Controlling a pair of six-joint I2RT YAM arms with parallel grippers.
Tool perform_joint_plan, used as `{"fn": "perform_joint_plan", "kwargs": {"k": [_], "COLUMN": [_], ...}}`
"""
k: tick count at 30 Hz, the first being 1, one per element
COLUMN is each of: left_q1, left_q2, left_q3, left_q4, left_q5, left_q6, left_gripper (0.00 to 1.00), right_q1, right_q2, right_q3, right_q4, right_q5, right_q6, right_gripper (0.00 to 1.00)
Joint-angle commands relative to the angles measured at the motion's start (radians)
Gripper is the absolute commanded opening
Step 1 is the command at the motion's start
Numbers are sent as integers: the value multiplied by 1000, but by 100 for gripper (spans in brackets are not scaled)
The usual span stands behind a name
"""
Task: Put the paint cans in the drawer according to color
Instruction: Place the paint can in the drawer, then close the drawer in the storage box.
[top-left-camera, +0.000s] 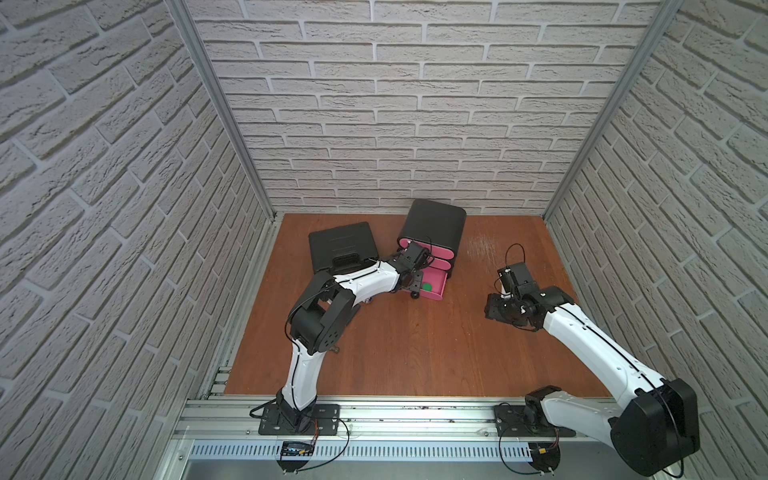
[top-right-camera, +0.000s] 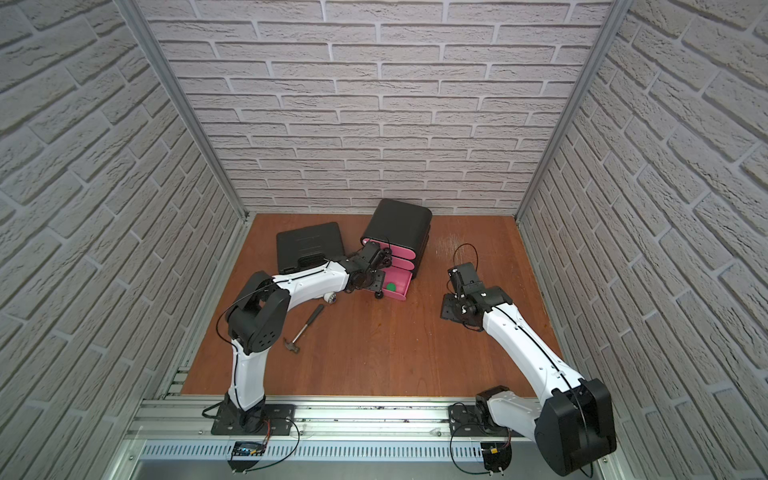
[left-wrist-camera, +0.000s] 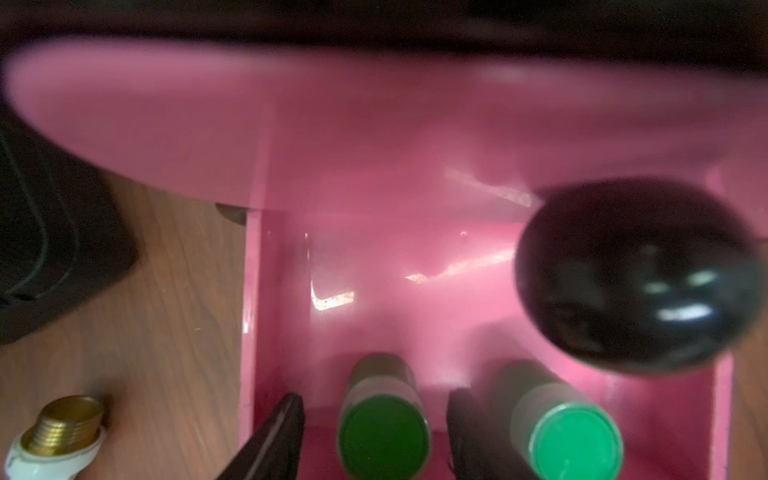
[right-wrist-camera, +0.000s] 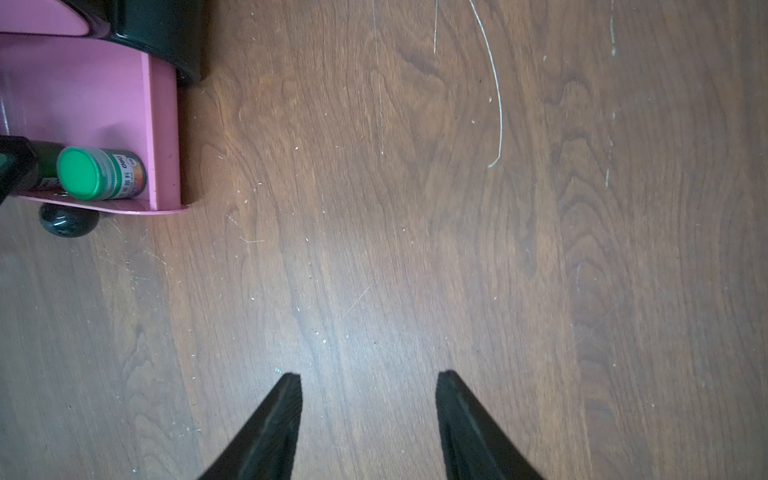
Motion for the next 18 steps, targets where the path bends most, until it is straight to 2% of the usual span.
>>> {"fn": "perform_joint_plan", "kwargs": {"k": [1, 6, 9, 13, 18], "left_q1": [-2, -20, -18, -2, 33], "left_q2": [-129, -298, -398, -456, -421], "left_q3": [-33, -179, -286, -401, -503], "left_q4": [78, 103, 111, 156, 280], "left_q5": [-55, -109, -112, -48, 71], "left_q6": [-2, -40, -131, -279, -461], "left_gripper": [61, 58, 51, 38, 29], "right_q1": [-7, -6, -6, -6, -6], "right_q2": [-12, -4, -2, 5, 8], "right_q3": [10, 11, 11, 11, 14], "right_q4": [-3, 7, 14, 25, 28], "right_q5": [-4, -19, -25, -36, -45], "right_q6": [-25, -31, -29, -24, -21], "right_gripper": [57, 56, 56, 56, 56]}}
